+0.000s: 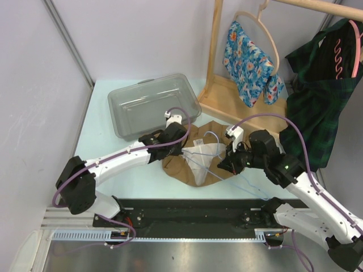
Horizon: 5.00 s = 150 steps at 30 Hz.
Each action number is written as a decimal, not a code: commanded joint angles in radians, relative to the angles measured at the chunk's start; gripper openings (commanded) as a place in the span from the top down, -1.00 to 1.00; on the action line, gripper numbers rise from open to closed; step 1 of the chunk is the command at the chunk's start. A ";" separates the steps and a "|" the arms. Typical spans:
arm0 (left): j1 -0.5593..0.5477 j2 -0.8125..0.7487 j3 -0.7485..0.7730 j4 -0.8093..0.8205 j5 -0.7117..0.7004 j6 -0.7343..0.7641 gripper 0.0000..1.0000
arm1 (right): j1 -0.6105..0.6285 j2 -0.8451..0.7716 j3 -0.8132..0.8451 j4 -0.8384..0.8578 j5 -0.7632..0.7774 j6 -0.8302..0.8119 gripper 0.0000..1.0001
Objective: Place the skirt on the hanger
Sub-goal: Place skirt on hanger
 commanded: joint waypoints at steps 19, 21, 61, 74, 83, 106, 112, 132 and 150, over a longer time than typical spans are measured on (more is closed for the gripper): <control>0.007 -0.063 0.043 0.039 0.078 0.071 0.99 | 0.025 0.086 0.045 0.153 -0.054 -0.035 1.00; 0.007 -0.070 0.046 0.039 0.081 0.071 0.99 | 0.025 0.094 0.039 0.178 -0.069 -0.032 1.00; 0.060 -0.041 -0.025 0.088 0.105 0.007 0.15 | -0.034 -0.006 -0.013 0.224 0.046 0.049 1.00; 0.010 -0.001 -0.009 0.237 0.279 0.173 0.11 | -0.127 0.008 0.094 0.029 0.097 0.028 1.00; -0.042 0.153 0.072 0.197 0.325 0.160 0.10 | -0.162 0.007 0.108 0.002 0.100 0.026 1.00; -0.050 0.278 0.069 0.229 0.158 0.143 0.27 | -0.175 0.001 0.108 -0.005 0.089 0.032 1.00; -0.051 0.301 0.098 0.218 0.139 0.150 0.70 | -0.176 -0.002 0.108 -0.009 0.091 0.034 1.00; -0.045 0.152 0.037 0.174 0.156 0.150 0.58 | -0.178 -0.025 0.108 -0.018 0.054 0.015 1.00; -0.045 0.265 0.081 0.197 0.162 0.147 0.30 | -0.176 -0.039 0.109 -0.031 0.055 0.022 1.00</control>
